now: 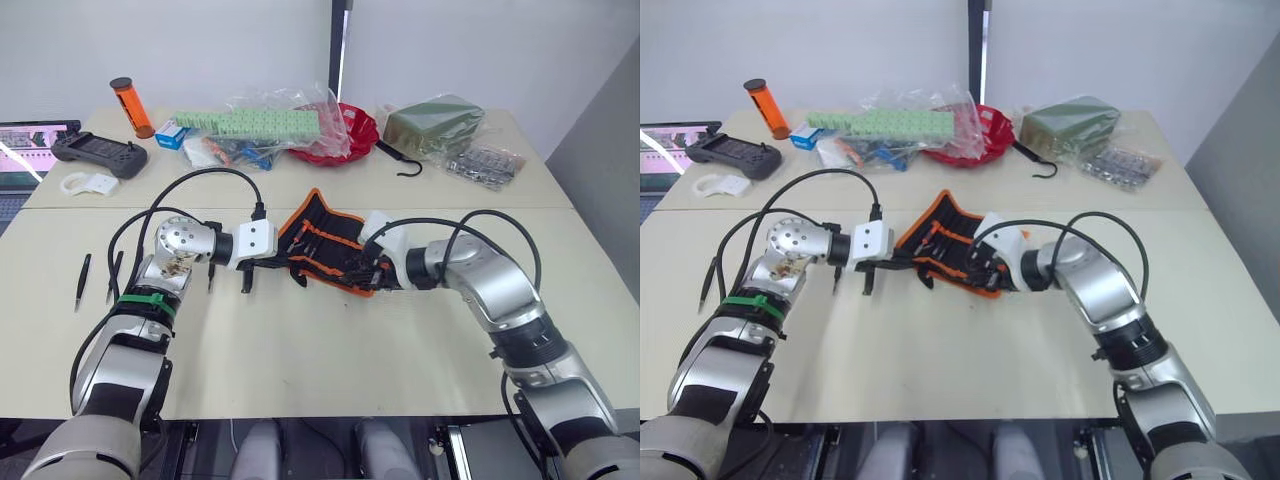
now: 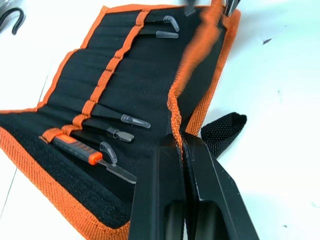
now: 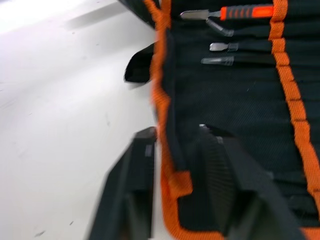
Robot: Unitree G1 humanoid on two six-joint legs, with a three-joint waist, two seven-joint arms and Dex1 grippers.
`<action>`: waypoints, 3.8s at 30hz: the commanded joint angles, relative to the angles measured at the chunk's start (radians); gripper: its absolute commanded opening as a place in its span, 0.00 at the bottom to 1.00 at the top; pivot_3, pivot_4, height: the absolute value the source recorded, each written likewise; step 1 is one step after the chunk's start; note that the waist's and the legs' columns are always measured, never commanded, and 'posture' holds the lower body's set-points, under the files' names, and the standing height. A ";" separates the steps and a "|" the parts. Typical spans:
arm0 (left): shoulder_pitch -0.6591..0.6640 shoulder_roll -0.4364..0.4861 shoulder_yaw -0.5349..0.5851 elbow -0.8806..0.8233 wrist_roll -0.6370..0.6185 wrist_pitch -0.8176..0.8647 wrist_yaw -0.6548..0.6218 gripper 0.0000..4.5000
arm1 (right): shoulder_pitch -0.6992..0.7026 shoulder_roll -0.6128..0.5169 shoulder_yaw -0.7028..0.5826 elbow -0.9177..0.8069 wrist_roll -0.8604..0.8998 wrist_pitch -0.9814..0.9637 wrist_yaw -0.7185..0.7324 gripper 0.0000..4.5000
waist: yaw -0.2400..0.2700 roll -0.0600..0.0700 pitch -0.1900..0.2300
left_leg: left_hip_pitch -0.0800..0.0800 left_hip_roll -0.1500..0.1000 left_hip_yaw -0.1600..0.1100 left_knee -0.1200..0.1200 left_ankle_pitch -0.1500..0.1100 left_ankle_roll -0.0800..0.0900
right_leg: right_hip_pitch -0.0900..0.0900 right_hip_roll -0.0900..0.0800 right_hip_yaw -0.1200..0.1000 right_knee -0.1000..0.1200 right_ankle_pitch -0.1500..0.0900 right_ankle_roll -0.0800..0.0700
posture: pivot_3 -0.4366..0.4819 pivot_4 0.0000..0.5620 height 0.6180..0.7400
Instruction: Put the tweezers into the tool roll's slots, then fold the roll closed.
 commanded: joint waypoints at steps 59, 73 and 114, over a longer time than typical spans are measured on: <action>0.362 0.071 0.322 -0.820 -0.591 1.003 0.235 0.67 | 0.176 0.100 -0.339 -0.162 0.383 0.063 -0.140 0.74 | 0.004 -0.001 0.001 | 0.002 0.001 0.000 0.002 0.000 0.000 | 0.002 0.001 0.001 -0.001 -0.001 0.001 | 0.48 0.27 1.00; 0.423 -0.099 0.131 -0.810 -0.385 0.892 0.473 0.00 | 0.254 0.280 -0.078 0.006 0.094 -0.260 -0.298 0.01 | 0.005 -0.001 0.001 | 0.002 0.001 0.000 0.001 0.000 0.000 | 0.002 0.000 0.001 0.000 0.000 0.000 | 0.48 0.27 1.00; 0.543 -0.117 0.115 -0.599 -0.237 0.501 0.493 0.00 | 0.473 0.197 -0.213 -0.106 0.150 -0.334 -0.301 0.01 | 0.007 0.000 -0.012 | 0.018 0.001 0.001 -0.003 0.000 0.000 | 0.021 0.000 0.002 -0.011 -0.005 0.007 | 0.48 0.27 1.00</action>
